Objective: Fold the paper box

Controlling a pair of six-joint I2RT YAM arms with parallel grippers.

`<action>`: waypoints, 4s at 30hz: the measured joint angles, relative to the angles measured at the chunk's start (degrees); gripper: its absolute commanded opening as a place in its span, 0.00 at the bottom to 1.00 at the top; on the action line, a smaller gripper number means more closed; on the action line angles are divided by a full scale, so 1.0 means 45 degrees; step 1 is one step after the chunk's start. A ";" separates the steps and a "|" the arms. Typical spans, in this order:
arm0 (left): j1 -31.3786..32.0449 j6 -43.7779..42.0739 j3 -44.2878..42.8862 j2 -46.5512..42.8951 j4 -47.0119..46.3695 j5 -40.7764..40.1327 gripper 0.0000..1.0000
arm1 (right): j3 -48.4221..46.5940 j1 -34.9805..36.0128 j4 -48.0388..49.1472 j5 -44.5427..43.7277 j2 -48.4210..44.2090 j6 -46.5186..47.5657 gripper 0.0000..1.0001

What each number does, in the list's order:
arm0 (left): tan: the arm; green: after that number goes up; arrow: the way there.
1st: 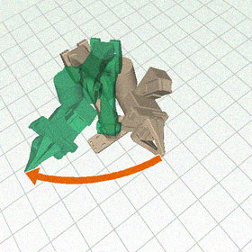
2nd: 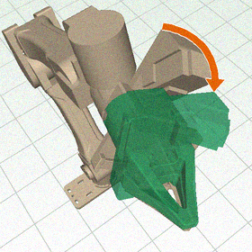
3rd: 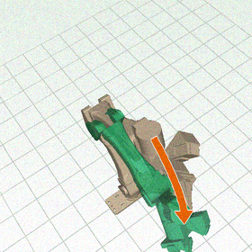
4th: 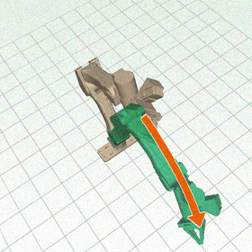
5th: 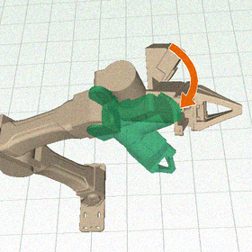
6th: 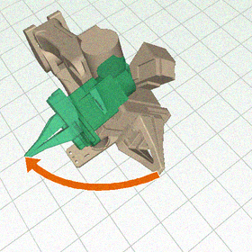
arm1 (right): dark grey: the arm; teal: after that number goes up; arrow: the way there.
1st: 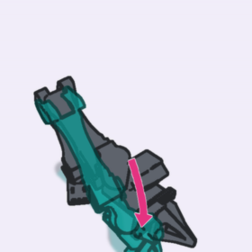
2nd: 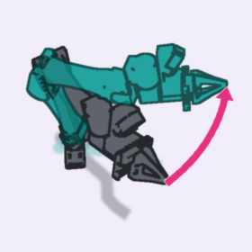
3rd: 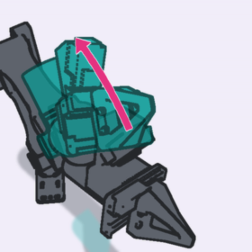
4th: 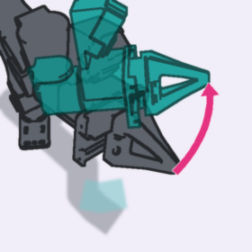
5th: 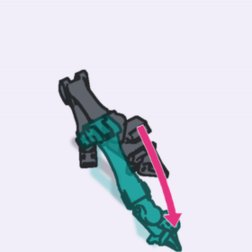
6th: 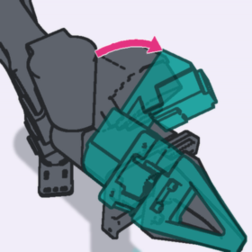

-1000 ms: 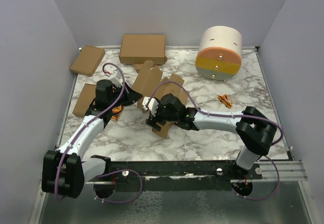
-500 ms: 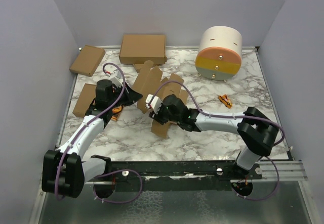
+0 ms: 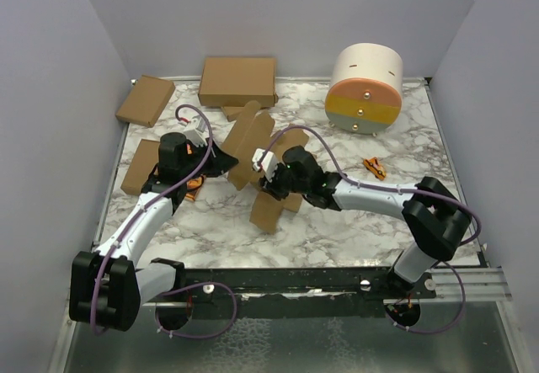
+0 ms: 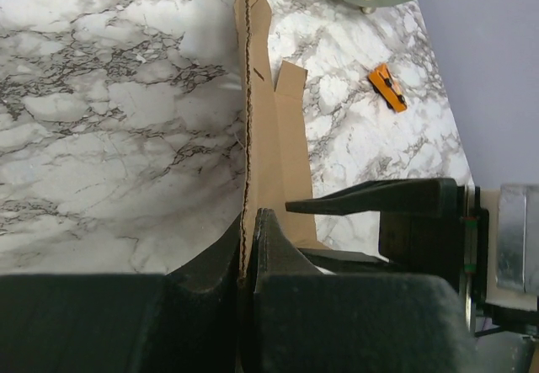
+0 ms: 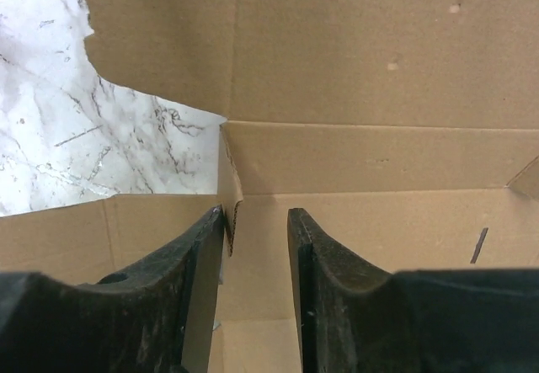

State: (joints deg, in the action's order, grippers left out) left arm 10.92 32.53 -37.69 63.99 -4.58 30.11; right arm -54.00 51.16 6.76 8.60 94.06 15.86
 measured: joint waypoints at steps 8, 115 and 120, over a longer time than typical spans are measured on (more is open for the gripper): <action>0.0000 -0.0316 -0.0005 0.0243 0.0000 0.0631 0.00 | 0.0000 -0.0559 -0.0282 0.0690 0.0000 -0.0097 0.37; 0.0777 -1.2211 -0.4881 0.0991 0.4809 0.5775 0.00 | 0.0063 -1.1778 -0.3269 1.2706 -0.3079 0.3580 1.00; 0.0855 -1.2497 -0.5056 0.1049 0.5095 0.5780 0.00 | -0.0068 -1.1798 -0.3007 1.2575 -0.2506 0.4080 0.99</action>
State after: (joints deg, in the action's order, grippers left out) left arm 14.76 -23.70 -60.45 68.71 18.35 56.12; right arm -54.30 -1.93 -6.76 65.19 82.78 34.22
